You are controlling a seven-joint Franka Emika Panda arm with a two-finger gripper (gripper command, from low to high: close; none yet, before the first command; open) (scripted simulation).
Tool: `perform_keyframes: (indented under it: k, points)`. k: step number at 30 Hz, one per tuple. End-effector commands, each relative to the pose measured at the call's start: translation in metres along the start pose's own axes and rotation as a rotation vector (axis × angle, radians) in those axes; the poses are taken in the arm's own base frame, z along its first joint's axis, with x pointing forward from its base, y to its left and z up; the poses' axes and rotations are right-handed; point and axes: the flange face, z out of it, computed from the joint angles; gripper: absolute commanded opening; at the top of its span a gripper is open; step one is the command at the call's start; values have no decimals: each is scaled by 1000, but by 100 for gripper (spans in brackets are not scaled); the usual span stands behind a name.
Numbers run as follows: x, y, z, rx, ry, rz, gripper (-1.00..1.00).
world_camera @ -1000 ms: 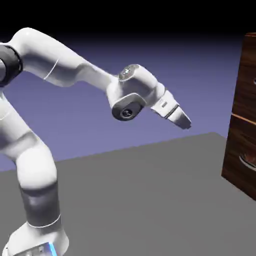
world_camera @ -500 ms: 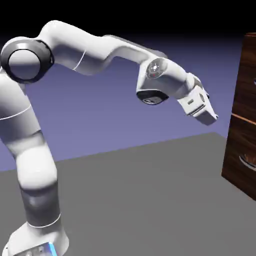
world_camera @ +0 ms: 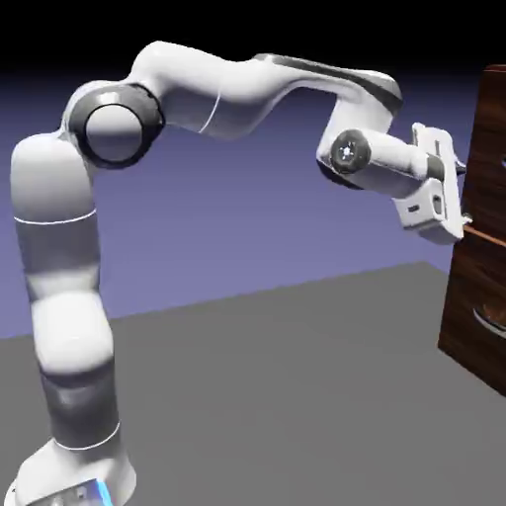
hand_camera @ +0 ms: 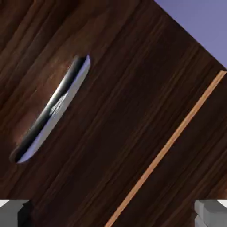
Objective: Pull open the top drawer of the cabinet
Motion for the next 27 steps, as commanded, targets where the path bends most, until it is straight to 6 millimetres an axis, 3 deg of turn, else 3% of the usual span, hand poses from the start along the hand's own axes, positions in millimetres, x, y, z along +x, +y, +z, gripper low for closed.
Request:
perform_keyframes:
  k: [1,11,22,27]
  points:
    - [0,-1,5,15,-2,24,0]
    - [-5,-10,52,163,-26,256,0]
    - [-24,-17,105,322,-67,502,0]
    - [-28,-24,124,324,-74,509,0]
